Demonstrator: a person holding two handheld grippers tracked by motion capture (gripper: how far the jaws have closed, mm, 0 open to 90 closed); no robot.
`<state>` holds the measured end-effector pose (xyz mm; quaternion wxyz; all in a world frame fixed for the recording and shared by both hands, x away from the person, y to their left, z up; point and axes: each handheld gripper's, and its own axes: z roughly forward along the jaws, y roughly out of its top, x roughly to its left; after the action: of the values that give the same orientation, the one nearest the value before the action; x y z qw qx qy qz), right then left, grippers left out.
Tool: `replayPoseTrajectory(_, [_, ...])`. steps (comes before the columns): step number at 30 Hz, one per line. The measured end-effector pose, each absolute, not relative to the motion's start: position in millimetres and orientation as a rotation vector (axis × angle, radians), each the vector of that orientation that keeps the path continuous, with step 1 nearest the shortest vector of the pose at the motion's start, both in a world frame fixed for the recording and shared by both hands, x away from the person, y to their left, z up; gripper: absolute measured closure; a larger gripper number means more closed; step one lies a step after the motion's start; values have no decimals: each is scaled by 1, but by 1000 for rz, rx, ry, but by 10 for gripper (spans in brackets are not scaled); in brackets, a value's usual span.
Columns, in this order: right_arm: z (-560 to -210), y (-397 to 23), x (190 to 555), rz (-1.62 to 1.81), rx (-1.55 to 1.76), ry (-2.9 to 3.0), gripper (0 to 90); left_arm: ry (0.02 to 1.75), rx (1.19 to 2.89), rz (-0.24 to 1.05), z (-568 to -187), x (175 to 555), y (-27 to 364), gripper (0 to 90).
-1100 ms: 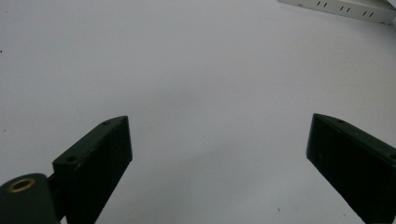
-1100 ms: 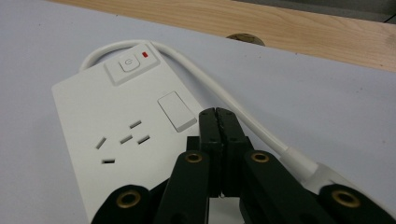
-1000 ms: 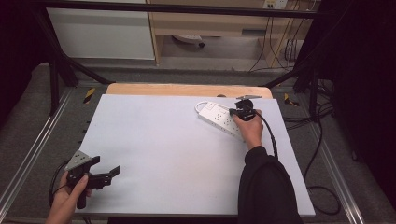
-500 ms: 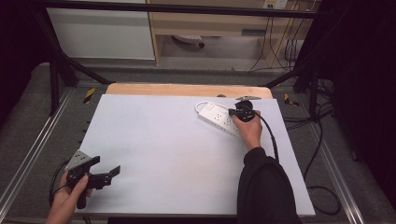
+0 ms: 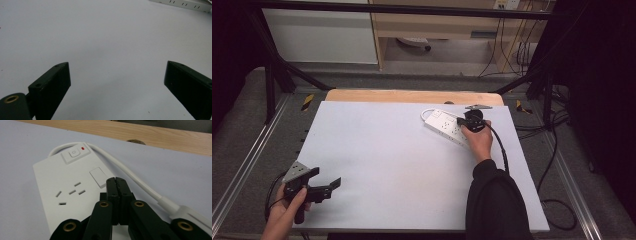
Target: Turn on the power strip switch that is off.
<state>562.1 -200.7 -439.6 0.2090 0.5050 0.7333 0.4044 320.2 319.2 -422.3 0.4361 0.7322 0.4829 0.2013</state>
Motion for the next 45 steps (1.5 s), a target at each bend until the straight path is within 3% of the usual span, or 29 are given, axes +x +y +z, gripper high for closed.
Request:
replayPoseTrajectory(36, [-419,-206,557,1110,1381,2028,900,1210,1827,505,-423,321,319,68])
replayPoseTrajectory(45, [-414,-210,554,1118,1383,2014,866,1209,1832,500,-423,321,319,68])
